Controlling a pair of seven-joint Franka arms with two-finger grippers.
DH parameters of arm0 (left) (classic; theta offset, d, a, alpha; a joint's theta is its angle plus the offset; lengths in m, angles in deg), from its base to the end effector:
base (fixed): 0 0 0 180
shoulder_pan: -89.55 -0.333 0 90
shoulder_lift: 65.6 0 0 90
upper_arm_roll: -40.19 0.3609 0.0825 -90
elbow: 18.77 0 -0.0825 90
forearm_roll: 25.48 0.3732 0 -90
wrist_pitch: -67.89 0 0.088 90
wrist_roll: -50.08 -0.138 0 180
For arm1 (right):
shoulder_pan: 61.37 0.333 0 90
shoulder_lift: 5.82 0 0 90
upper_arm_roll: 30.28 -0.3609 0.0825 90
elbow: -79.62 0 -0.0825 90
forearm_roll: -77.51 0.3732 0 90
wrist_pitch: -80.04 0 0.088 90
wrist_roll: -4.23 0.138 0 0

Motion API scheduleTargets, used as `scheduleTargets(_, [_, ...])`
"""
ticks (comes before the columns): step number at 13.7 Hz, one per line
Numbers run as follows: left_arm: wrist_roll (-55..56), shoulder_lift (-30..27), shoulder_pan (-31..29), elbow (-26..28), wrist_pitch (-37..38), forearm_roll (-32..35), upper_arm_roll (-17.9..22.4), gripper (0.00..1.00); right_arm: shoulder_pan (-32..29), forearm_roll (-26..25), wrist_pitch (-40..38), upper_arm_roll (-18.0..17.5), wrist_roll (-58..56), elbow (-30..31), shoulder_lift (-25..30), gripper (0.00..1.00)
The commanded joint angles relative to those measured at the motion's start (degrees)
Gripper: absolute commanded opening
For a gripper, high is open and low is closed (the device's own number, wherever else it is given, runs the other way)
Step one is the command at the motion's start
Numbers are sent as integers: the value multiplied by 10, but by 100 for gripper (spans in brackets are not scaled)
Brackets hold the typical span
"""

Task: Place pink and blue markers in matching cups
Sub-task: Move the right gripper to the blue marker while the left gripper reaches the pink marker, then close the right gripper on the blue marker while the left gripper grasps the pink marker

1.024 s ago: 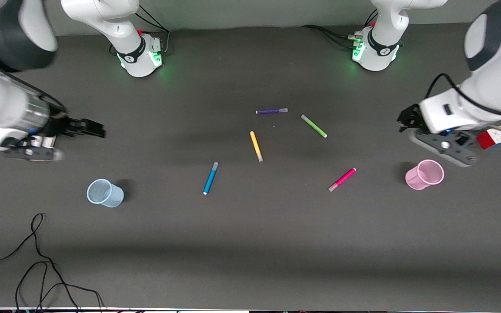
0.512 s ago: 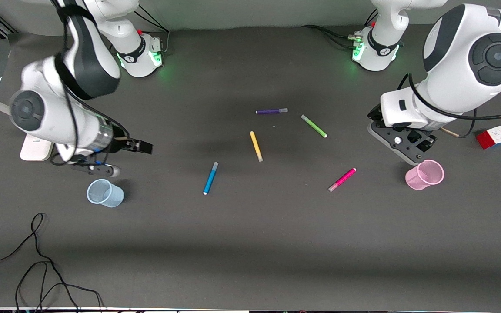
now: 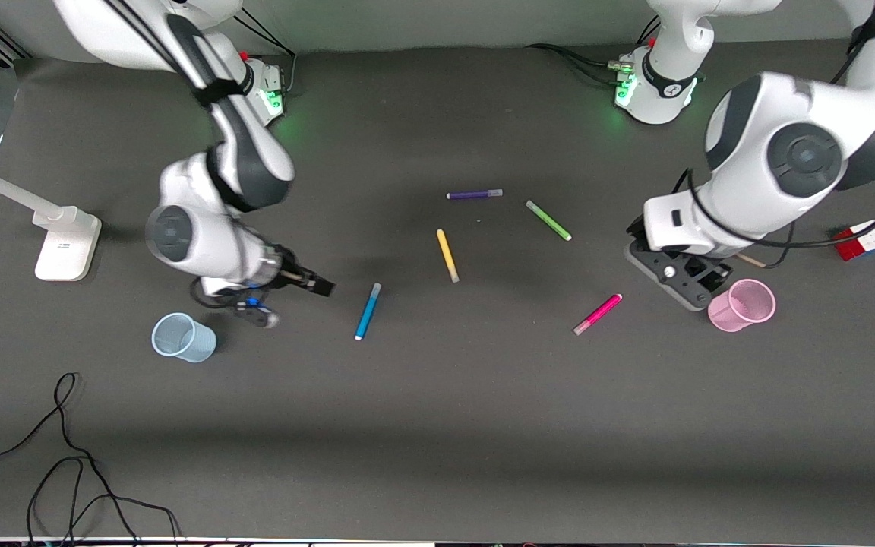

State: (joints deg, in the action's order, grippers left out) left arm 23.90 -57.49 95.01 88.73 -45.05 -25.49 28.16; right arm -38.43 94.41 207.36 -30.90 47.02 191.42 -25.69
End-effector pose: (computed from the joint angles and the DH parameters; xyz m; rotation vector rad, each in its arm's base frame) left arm 0.5602 -0.1716 0.4515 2.8860 -1.1539 -0.0639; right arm 0.5553 0.2597 0.3155 -2.8745 0.7719 0.2836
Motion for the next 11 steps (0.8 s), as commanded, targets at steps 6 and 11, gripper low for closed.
scheduleTargets(6, [-11,76,10,180,-279,31,1,100,82,10,188,6,97,-10,-133,100])
scheduleTargets(11, [-6,174,9,178,-381,57,4,100,100,9,212,7,106,-10,-156,99])
